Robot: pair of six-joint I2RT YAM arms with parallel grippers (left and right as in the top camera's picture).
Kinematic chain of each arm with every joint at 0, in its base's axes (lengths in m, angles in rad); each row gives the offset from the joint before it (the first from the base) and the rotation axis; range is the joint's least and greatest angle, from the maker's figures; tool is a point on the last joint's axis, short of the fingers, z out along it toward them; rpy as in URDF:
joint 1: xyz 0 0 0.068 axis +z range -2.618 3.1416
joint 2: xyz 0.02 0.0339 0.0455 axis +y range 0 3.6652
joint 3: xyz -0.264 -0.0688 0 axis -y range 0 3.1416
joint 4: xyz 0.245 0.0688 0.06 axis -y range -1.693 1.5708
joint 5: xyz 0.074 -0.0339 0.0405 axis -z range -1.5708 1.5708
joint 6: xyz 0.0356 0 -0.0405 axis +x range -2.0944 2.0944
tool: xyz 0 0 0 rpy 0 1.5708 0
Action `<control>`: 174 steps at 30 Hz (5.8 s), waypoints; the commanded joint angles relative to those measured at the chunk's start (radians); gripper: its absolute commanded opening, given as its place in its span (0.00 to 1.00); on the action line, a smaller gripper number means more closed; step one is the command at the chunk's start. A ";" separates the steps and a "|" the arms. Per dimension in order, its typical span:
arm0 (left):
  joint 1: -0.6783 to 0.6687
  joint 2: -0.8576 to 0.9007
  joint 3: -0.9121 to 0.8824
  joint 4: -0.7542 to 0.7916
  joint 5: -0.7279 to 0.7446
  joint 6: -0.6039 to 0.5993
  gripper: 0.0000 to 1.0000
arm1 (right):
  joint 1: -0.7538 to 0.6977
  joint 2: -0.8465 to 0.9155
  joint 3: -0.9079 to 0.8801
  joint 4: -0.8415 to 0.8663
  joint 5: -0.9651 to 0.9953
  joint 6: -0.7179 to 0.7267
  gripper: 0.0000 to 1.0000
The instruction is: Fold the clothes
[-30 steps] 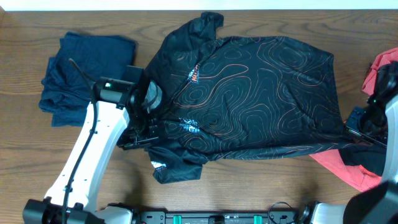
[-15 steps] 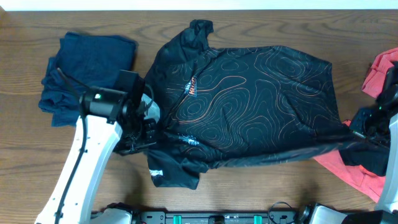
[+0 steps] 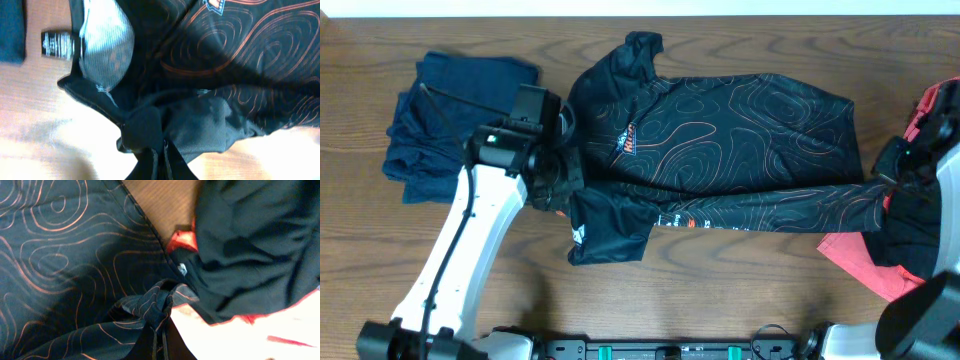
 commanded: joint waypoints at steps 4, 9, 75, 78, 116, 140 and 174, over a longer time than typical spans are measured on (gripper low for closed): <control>0.005 0.098 -0.001 0.127 -0.079 -0.004 0.06 | 0.022 0.092 0.001 0.108 -0.037 -0.013 0.01; 0.005 0.166 -0.001 0.208 -0.150 -0.004 0.06 | 0.023 0.126 0.001 0.200 -0.058 -0.013 0.01; -0.370 0.378 -0.064 0.339 -0.047 0.210 0.57 | 0.086 0.265 -0.208 0.267 -0.018 -0.027 0.27; -0.397 0.414 -0.064 0.339 -0.045 0.210 0.60 | 0.086 0.265 -0.208 0.267 -0.018 -0.027 0.30; -0.318 0.323 0.091 0.502 -0.275 0.228 0.06 | 0.085 0.265 -0.208 0.263 -0.018 -0.028 0.27; -0.245 0.366 0.090 0.453 -0.267 0.223 0.72 | 0.085 0.265 -0.208 0.267 -0.017 -0.028 0.27; 0.018 0.411 -0.330 0.419 -0.206 0.048 0.59 | 0.068 0.265 -0.294 0.277 0.102 -0.026 0.26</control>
